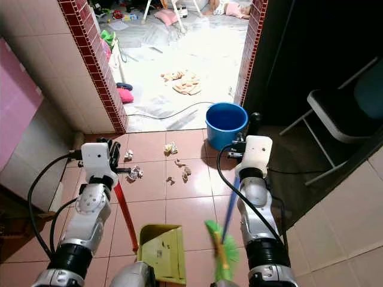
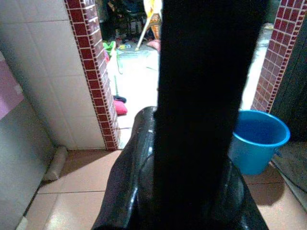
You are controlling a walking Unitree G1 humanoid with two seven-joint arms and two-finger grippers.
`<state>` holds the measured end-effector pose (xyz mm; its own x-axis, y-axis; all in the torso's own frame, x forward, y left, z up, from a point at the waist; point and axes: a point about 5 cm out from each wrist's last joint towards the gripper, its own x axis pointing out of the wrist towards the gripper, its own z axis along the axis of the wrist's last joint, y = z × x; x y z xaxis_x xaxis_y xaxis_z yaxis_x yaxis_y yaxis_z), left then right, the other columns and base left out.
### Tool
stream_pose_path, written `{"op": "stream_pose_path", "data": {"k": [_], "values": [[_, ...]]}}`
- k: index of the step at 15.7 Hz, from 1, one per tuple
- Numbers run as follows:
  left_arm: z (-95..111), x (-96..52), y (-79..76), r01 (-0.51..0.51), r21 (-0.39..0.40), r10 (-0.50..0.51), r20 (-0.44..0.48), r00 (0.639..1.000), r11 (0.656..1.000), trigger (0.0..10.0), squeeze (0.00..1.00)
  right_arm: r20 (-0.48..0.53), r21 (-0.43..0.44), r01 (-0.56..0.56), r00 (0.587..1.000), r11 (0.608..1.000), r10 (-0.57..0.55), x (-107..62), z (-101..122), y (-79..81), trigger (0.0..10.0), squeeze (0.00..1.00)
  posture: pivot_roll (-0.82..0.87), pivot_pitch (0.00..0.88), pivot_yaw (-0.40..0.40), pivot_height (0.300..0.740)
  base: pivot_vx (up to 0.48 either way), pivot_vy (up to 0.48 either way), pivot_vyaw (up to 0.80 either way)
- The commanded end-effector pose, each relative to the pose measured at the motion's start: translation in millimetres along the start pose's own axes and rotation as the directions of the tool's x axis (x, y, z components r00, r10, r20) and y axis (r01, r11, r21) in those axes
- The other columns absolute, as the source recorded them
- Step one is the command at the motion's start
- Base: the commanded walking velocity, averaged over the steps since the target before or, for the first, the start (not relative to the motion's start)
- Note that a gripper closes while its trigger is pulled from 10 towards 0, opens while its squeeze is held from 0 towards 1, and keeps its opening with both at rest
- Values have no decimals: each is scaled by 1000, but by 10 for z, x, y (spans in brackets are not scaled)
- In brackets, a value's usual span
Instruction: Sweep floor
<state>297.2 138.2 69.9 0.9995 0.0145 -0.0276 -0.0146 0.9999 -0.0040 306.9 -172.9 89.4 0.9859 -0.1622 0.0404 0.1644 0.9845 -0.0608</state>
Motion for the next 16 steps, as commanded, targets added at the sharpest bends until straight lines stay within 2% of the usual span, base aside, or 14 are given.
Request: {"op": "stream_pose_path", "data": {"k": [1, 4, 5, 6, 7, 9, 12, 14, 15, 16], "values": [[-83, -36, -66, 20, -85, -25, -50, 998, 996, 10000, 0, -2, -94, -1, 1000, 996, 1, 10, -15, -57, 10000, 0, -14, 0, 7, 740, 0, 0, 0], [-32, 22, -83, 2, -49, -3, -27, 1000, 999, 10000, 0, 15, -30, -82, 996, 996, 83, 110, 71, 37, 10000, 0, 5, 0, -11, 740, 0, 0, 0], [30, 55, -31, -27, -8, 27, -11, 1000, 1000, 10000, 0, 18, -48, -94, 995, 994, 95, 144, 116, 106, 10000, 0, -9, 0, -1, 740, 0, 0, 0], [65, 77, 2, -49, 0, 49, -1, 999, 999, 10000, 0, 26, -78, -105, 994, 991, 108, 163, 155, 144, 10000, 0, -19, 0, 2, 740, 0, 0, 0], [113, 106, 9, -52, -27, 52, -3, 999, 998, 10000, 0, 58, -46, -122, 990, 991, 125, 139, 215, 169, 10000, 0, -22, 0, 4, 740, 0, 0, 0], [234, 127, 4, -45, -38, 46, 38, 998, 998, 10000, 0, 59, -11, -133, 989, 991, 134, 126, 231, 168, 10000, 0, -23, 0, 0, 740, 0, 0, 0], [315, 145, 87, -68, -51, 71, 45, 996, 996, 10000, 0, 38, -7, -95, 995, 995, 95, 153, 228, 169, 10000, 0, -17, 0, 14, 740, 0, 0, 0], [356, 164, 140, -67, -47, 70, 47, 996, 997, 10000, 0, 64, -23, -115, 991, 993, 116, 141, 283, 224, 10000, 0, -30, 9, 28, 740, 0, 0, 0], [368, 182, 163, -65, -44, 67, 45, 997, 997, 10000, 0, 69, -4, -114, 991, 993, 114, 138, 304, 239, 10000, 0, -36, 16, 29, 740, 0, 0, 0], [475, 241, 171, -51, -50, 55, 83, 995, 997, 10000, 0, 84, 16, -126, 989, 992, 124, 137, 353, 255, 10000, 0, -39, 22, 27, 740, 0, 0, 0]]}}
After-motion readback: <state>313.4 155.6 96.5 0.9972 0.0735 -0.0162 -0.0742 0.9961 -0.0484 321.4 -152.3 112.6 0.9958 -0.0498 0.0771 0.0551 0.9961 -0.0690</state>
